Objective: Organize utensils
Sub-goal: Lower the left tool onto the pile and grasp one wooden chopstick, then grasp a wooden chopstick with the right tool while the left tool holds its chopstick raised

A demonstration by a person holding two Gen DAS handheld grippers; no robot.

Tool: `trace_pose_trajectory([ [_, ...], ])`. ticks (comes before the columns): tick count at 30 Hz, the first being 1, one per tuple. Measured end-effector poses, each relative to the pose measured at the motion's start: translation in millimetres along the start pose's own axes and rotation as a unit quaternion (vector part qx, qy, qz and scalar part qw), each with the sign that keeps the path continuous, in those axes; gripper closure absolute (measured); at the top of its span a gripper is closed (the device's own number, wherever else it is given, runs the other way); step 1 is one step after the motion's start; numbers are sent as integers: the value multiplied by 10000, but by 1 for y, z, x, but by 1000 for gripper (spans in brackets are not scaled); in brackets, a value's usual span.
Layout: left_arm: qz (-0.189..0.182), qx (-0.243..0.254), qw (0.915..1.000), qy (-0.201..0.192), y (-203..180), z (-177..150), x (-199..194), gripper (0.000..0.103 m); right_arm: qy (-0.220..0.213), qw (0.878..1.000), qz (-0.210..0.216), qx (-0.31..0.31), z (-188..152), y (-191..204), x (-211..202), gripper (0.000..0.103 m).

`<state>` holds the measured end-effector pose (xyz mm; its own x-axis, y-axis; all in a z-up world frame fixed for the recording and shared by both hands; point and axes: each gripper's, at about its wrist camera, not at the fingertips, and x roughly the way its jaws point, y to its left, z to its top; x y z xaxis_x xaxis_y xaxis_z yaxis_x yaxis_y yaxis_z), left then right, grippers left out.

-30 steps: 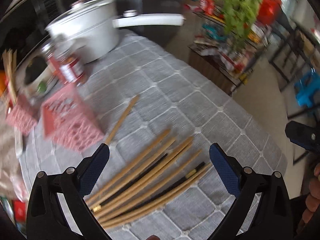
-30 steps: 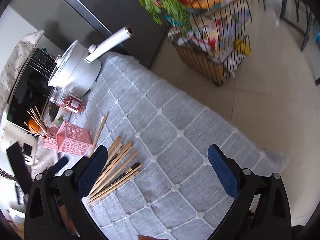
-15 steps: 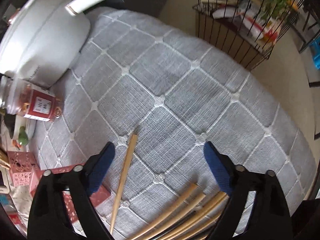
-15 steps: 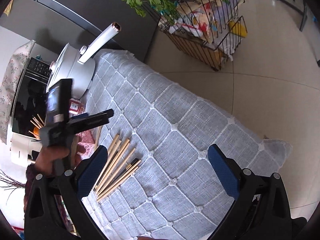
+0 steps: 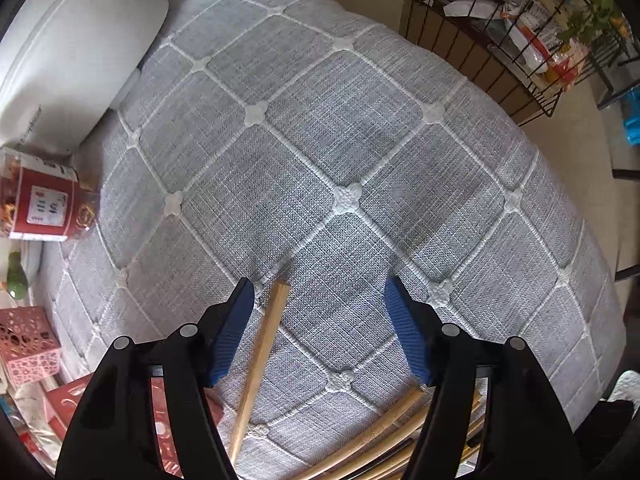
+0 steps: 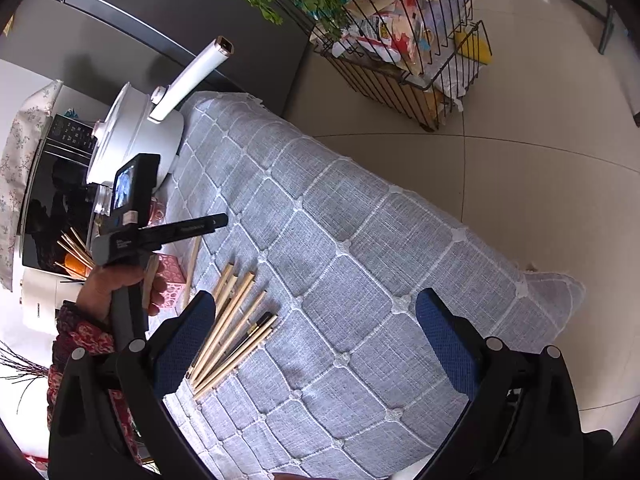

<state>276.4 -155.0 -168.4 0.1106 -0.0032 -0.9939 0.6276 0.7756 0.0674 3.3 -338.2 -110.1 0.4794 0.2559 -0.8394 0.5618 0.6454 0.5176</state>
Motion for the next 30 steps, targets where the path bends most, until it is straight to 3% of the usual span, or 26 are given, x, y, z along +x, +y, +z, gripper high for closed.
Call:
trace_pose_trajectory([
  [8, -285, -314, 9989, -195, 5, -30, -5, 42, 23, 10000, -89, -30, 0, 0, 1, 6],
  [11, -299, -267, 9987, -306, 0, -42, -10, 56, 21, 9999, -137, -85, -1, 3, 3, 6],
  [13, -354, -263, 9981, -426, -4, -50, -17, 81, 11, 9997, -190, -144, -3, 5, 5, 6],
  [20, -179, -252, 9937, -1082, -17, -71, -29, 96, -46, 9975, -631, -312, -5, 11, 20, 6],
  [26, -389, -428, 9799, -1909, -24, -108, -82, 96, 322, 9953, -780, -476, -11, 22, 50, 9],
  [29, -517, -500, 9689, -2369, -26, -146, -117, 96, 605, 9941, -778, -447, -20, 27, 66, 22],
  [30, -538, -526, 9640, -2549, -28, -161, -130, 96, 672, 9934, -825, -422, -23, 28, 71, 30],
])
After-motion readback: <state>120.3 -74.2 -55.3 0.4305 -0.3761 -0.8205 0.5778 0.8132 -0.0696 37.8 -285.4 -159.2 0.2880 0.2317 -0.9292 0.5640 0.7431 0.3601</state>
